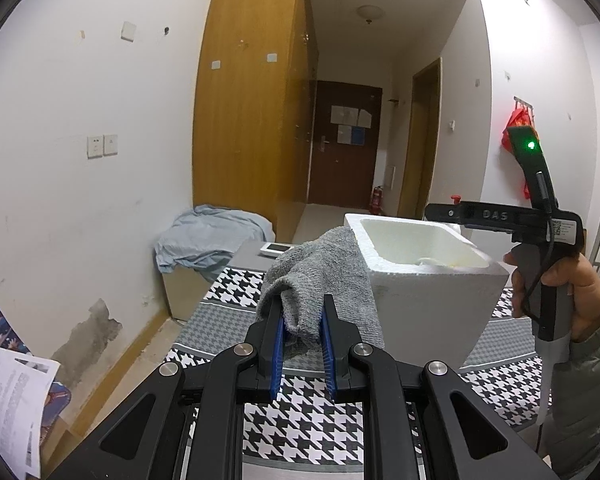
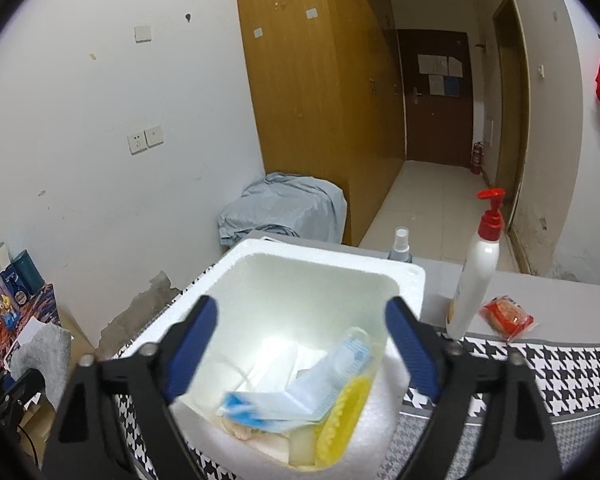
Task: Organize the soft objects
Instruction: 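Open the right tool to drop the mask into the foam box, then lower the grey cloth into the foam box and open the left tool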
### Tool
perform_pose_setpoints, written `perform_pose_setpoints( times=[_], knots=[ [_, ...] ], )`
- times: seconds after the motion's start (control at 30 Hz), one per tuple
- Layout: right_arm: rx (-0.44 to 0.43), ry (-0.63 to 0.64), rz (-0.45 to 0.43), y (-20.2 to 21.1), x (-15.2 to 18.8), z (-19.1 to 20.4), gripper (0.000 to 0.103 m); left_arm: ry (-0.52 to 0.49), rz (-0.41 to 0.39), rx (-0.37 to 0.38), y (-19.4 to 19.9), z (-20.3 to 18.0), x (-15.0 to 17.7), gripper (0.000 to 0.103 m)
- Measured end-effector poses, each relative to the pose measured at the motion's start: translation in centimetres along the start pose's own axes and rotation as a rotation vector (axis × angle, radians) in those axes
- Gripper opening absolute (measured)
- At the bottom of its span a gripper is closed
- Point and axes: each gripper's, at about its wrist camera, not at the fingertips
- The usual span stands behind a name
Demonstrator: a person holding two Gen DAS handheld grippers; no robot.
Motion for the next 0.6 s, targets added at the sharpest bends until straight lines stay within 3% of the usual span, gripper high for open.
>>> perform_pose_setpoints(
  times=[0.03,0.27,0.6],
  knots=[
    [-0.010,-0.002,-0.004,0.1,0.0,0.0,0.103,0.001,-0.001,-0.003,0.0,0.0,0.0,0.017],
    [-0.052,-0.015,-0.026,0.7,-0.1,0.0,0.103,0.003,-0.014,-0.003,0.6,-0.1,0.2,0.017],
    [-0.046,-0.032,-0.040,2.0,0.4,-0.8,0.103,-0.023,-0.025,0.022,1.0,-1.1,-0.4,0.017]
  ],
)
Point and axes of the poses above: each gripper's, at about its wrist camera, not at the fingertips, and y roughly against the way its jaws point, z to its left, x to its underside, and after that the axes turned 10 degrees about y, right-handed
